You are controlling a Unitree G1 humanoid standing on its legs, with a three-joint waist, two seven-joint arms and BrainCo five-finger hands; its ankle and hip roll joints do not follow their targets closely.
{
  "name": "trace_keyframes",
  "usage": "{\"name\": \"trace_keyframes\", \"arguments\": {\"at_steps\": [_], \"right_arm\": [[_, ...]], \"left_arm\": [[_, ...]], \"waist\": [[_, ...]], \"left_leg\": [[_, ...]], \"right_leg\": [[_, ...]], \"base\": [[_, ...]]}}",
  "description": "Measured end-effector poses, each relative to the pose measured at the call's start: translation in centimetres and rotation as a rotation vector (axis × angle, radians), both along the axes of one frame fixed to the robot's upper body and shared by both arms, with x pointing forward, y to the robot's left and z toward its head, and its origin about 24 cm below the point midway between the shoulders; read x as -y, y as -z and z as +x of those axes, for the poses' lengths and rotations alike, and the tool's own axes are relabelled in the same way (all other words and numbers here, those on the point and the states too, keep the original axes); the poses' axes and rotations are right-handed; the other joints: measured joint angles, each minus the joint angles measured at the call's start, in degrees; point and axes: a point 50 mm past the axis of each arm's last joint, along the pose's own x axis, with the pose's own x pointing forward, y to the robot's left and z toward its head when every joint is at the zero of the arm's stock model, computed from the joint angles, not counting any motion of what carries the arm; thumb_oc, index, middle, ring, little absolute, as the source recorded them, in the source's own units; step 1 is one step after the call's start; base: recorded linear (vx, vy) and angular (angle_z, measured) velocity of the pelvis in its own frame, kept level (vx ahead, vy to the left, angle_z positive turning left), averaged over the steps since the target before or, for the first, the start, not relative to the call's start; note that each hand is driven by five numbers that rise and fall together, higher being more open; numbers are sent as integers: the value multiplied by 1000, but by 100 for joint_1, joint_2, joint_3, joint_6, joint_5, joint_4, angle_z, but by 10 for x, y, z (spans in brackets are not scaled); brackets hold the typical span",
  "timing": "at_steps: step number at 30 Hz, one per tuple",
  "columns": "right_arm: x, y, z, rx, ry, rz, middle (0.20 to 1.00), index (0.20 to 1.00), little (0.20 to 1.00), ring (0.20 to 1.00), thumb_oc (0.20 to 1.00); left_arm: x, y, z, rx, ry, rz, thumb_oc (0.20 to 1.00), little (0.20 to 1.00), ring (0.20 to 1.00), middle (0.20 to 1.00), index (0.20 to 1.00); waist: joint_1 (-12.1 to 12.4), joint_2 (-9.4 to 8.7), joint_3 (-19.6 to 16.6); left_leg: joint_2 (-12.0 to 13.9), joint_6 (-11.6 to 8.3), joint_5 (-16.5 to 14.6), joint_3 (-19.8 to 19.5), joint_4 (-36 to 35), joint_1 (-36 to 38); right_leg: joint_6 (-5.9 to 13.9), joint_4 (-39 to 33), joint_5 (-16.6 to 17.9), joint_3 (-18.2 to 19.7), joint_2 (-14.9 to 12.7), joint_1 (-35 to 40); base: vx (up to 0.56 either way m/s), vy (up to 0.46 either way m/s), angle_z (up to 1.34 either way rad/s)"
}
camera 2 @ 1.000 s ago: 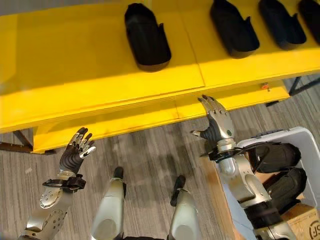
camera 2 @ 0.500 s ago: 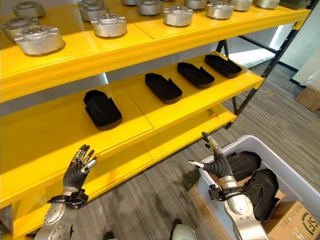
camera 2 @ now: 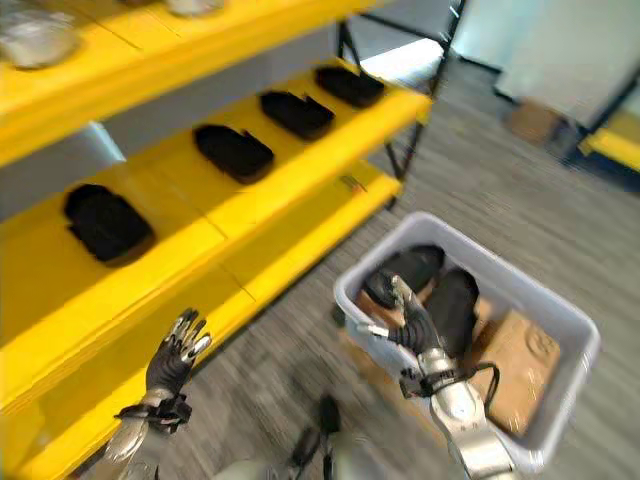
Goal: Move parts from the plastic box to the shelf.
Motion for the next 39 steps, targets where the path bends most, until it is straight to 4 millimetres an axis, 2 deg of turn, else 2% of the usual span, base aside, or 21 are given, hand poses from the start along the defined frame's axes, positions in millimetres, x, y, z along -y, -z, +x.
{"name": "trace_keyframes", "arguments": {"at_steps": [1,4,9,13,14,15,16,17,18,19,20,21,22,23,25,26,28,31,34,37,39], "right_arm": [[-3,-3,2,12,-6,21,1000,1000,1000,1000,1000],[-4,-1,0,-1,-3,38,1000,1000,1000,1000,1000],[-10,4,-3,-29,-30,44,1000,1000,1000,1000,1000],[-14,3,0,-33,-51,49,1000,1000,1000,1000,1000],[-16,2,1,-30,-60,50,1000,1000,1000,1000,1000],[-20,-2,5,-12,-76,53,1000,1000,1000,1000,1000],[-28,-9,15,15,-109,50,1000,1000,1000,1000,1000],[-26,-10,16,20,-108,41,1000,1000,1000,1000,1000],[-31,-8,14,14,-117,54,1000,1000,1000,1000,1000],[-37,-7,12,6,-140,60,1000,1000,1000,1000,1000],[-36,-3,10,-11,-139,56,1000,1000,1000,1000,1000],[-34,0,10,-23,-131,48,1000,1000,1000,1000,1000],[-34,0,10,-23,-131,48,1000,1000,1000,1000,1000],[-31,2,9,-34,-121,31,1000,1000,1000,1000,1000],[-30,6,3,-52,-112,35,1000,1000,1000,1000,1000],[-29,6,4,-51,-112,25,1000,1000,1000,1000,1000],[-24,3,6,-41,-103,13,1000,1000,1000,1000,1000],[-16,-2,11,-21,-83,-18,1000,1000,1000,1000,1000],[-8,-14,19,27,-57,-38,1000,1000,1000,1000,1000],[-6,-18,22,45,-41,-38,1000,1000,1000,1000,1000],[-5,-19,22,50,-34,-39,1000,1000,1000,1000,1000]], "left_arm": [[1,-6,4,24,29,17,1000,1000,1000,1000,1000],[-5,-12,8,42,35,50,1000,1000,1000,1000,1000],[-4,-12,8,44,33,47,1000,1000,1000,1000,1000],[-6,-12,7,40,35,58,1000,1000,1000,1000,1000],[-7,-14,9,45,35,68,1000,1000,1000,1000,1000],[-9,-15,10,46,31,79,1000,1000,1000,1000,1000],[-13,-15,12,40,5,87,1000,1000,1000,1000,1000],[-10,-17,15,51,-2,71,1000,1000,1000,1000,1000],[-13,-17,13,51,-17,74,1000,1000,1000,1000,1000],[-22,-13,8,30,-49,83,1000,1000,1000,1000,1000],[-25,-9,3,7,-64,83,1000,1000,1000,1000,1000],[-26,-6,0,-8,-71,84,1000,1000,1000,1000,1000],[-26,-6,0,-8,-71,84,1000,1000,1000,1000,1000],[-26,-2,1,-23,-75,80,1000,1000,1000,1000,1000],[-24,-4,1,-12,-65,76,1000,1000,1000,1000,1000],[-21,-5,4,-5,-70,61,1000,1000,1000,1000,1000],[-12,0,1,-16,-63,27,1000,1000,1000,1000,1000],[-2,-1,4,-7,-38,4,1000,1000,1000,1000,1000],[9,-10,17,37,6,-8,1000,1000,1000,1000,1000],[11,-13,20,52,12,-10,1000,1000,1000,1000,1000],[12,-15,23,63,13,-10,1000,1000,1000,1000,1000]], "waist": [[16,-38,-22],[-128,-57,-14],[-250,-61,-92],[-199,-44,-95],[-180,-48,-86],[-173,-39,-76],[56,75,58],[50,136,112],[-50,93,128],[-10,57,183],[-58,41,195],[-63,15,224],[-63,15,224],[-131,-75,266],[-159,-315,163],[-207,-357,129],[-209,-181,17],[-273,10,-60],[-345,99,-66],[-362,195,-68],[-356,296,-49]], "left_leg": [[116,-71,52,245,-232,51],[301,-97,76,737,-660,417],[378,-144,108,1034,-786,575],[423,-131,127,1394,-777,677],[432,-128,119,1560,-765,675],[490,-146,90,1787,-773,692],[649,-39,27,2399,-772,787],[622,90,-174,2612,-610,885],[627,105,-353,2887,-536,925],[634,65,-431,3166,-448,904],[649,45,-487,3298,-438,886],[681,-43,-554,3417,-443,865],[681,-43,-554,3417,-443,865],[739,-106,-520,3422,-492,911],[765,-290,-497,3302,-569,1031],[822,-430,-535,3208,-599,1097],[1226,-685,-585,3061,-599,1125],[1759,-886,-497,2853,-582,1119],[2081,-953,-406,2730,-447,957],[2168,-971,-278,2739,-469,933],[2246,-1094,-198,2732,-316,815]], "right_leg": [[41,-43,-121,97,-29,101],[102,-401,-97,84,-120,358],[41,-418,-20,155,-82,405],[1,-155,-138,390,3,277],[24,50,-151,427,43,144],[177,279,-171,325,75,-24],[603,1104,-447,-990,-252,-435],[823,1621,-537,-1706,-1107,-594],[933,1340,-440,-2026,-1834,-577],[1029,947,-217,-2281,-2297,-625],[1015,459,-62,-2334,-2555,-653],[1203,-115,101,-2176,-2641,-656],[1203,-115,101,-2176,-2641,-656],[1240,-804,380,-1801,-2541,-323],[1201,-1055,408,-1791,-2211,221],[938,-1189,751,-1609,-2036,401],[666,-1102,914,-1666,-1637,441],[340,-1222,767,-2004,-1126,642],[135,-1253,623,-2164,-827,636],[19,-1223,528,-2195,-717,601],[-62,-1216,446,-2217,-645,582]], "base": [[122,166,-121],[101,167,-87],[41,97,-33],[-2,80,-36],[38,76,-59],[64,53,-148],[56,-14,-189],[66,-19,-196],[115,-81,-157],[136,-106,-123],[219,-175,-128],[188,-157,-68],[145,-116,-54],[179,-118,-4],[254,-190,29],[225,-202,43],[229,-231,24],[151,-194,20],[132,-188,14],[101,-124,1],[80,-146,7]]}}
